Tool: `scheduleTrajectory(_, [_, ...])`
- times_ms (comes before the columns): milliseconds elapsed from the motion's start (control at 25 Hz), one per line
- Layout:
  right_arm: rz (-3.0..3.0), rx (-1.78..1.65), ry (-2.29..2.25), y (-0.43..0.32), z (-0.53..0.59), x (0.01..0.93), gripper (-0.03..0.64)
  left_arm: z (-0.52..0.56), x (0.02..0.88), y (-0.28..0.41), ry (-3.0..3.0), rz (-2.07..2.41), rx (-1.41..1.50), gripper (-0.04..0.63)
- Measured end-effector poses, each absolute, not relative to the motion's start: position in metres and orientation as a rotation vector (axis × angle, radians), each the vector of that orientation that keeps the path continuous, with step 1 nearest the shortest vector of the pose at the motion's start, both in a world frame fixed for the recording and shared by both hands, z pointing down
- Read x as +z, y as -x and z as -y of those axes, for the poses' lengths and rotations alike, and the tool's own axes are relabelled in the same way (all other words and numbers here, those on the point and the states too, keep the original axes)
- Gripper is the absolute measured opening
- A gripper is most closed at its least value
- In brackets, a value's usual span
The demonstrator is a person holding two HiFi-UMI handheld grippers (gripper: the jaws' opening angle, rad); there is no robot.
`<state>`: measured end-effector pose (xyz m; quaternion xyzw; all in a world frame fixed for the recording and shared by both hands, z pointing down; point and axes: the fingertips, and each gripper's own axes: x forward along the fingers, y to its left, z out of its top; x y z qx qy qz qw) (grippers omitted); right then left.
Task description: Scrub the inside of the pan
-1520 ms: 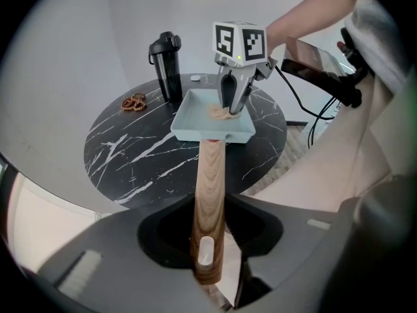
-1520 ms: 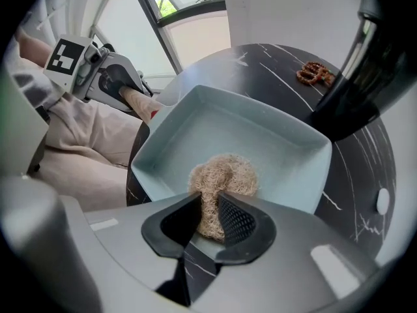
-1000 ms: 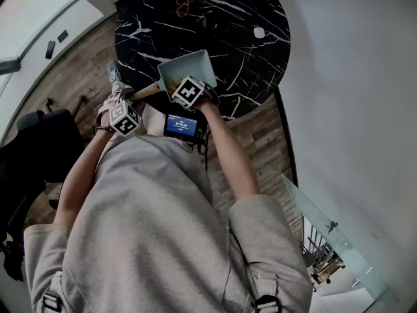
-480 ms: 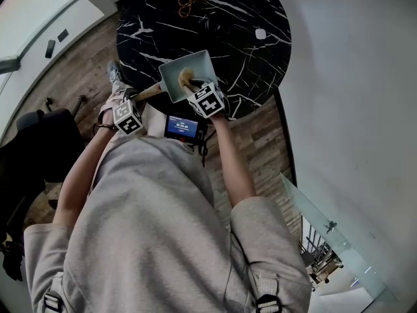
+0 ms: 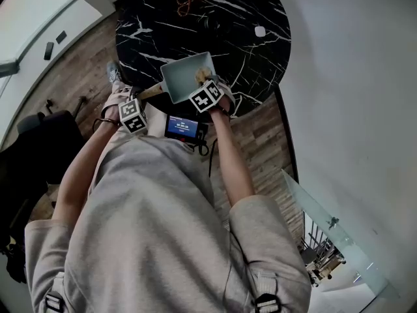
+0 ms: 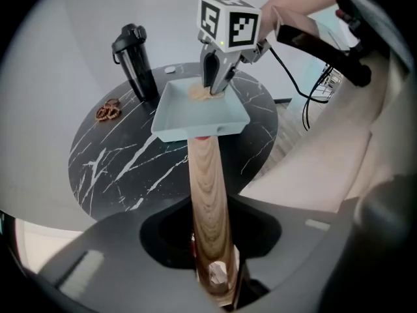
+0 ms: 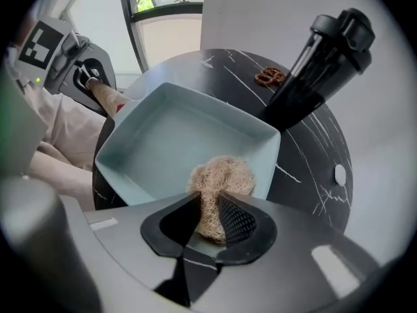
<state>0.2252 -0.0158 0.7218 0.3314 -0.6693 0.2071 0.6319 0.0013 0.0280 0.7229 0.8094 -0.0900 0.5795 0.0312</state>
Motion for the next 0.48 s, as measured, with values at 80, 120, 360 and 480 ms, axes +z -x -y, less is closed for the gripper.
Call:
scheduleTrajectory(80, [1.536,0.466,-0.799,-0.224,0.023,0.719,0.101,-0.028,0.723,0.0,-2.495,0.267,1.788,0.112])
scheduleTrajectory(120, [1.538,0.453,-0.815,-0.224,0.028,0.717,0.101,-0.028,0.723,0.0,-2.495,0.264,1.785,0.112])
scheduleTrajectory(360, [1.55,0.383,-0.851,-0.222,0.061,0.71,0.101,-0.025,0.725,0.002,-2.505,0.263,1.794,0.112])
scheduleTrajectory(480, [1.554,0.358,-0.855,-0.22,0.076,0.706,0.101,-0.028,0.724,0.001,-2.483,0.258,1.786,0.112])
